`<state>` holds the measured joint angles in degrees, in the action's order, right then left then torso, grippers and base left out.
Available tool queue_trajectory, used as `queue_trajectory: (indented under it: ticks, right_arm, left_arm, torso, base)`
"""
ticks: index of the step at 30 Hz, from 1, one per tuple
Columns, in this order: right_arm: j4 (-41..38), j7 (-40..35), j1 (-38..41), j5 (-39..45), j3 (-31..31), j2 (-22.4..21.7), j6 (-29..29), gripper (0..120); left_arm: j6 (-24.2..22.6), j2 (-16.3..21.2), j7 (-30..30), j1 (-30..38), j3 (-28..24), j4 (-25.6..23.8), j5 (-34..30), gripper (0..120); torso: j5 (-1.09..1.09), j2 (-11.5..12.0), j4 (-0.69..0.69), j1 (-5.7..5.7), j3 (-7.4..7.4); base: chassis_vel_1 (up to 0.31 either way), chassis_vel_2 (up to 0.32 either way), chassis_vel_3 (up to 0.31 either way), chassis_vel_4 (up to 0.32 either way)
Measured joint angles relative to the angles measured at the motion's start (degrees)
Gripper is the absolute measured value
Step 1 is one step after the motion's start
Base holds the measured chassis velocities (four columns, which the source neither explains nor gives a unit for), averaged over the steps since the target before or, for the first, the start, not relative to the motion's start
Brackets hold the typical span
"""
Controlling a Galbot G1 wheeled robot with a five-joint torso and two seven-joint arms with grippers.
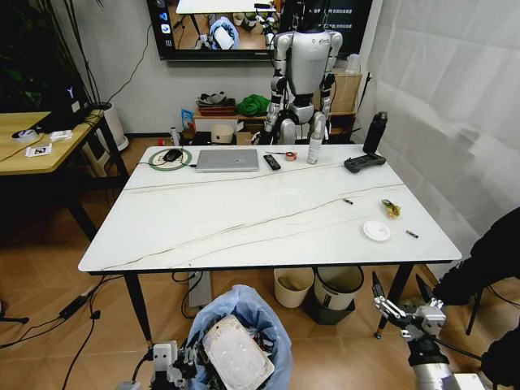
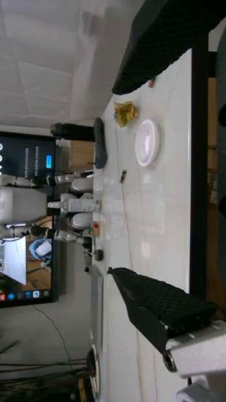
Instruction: Pick up the trash bin and place the trash from the table into it.
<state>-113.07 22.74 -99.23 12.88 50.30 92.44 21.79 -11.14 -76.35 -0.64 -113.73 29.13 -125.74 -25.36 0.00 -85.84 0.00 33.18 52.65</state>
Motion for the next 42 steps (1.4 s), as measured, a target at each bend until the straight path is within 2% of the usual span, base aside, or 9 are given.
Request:
queue_trajectory:
  ticks: [13, 25, 42]
  right_arm:
    - [2.34, 2.77, 1.27, 5.01, 0.12, -0.20, 0.11, 100]
    - [4.03, 4.25, 1.77, 5.34, -1.07, -0.26, 0.70, 100]
    - [4.76, 4.62, 2.34, 5.53, -1.24, -0.30, 0.71, 100]
  left_arm:
    - [0.79, -2.41, 0.32, -1.35, 0.27, 0.62, 0.43, 0]
    - [0.76, -4.08, 0.31, -1.26, 0.17, 0.48, 1.08, 0]
    - [0.43, -4.47, 0.19, -0.64, -0.10, 1.03, 1.20, 0]
  torso:
    - [0.00, 0.00, 0.00, 0.00, 0.00]
    - [0.00, 0.00, 0.00, 0.01, 0.00]
    - [0.00, 0.00, 0.00, 0.01, 0.00]
  base:
    - [0.000, 0.000, 0.000, 0.000]
    - [-0.044, -0.041, 0.044, 0.047]
    - [-0.093, -0.094, 0.087, 0.095]
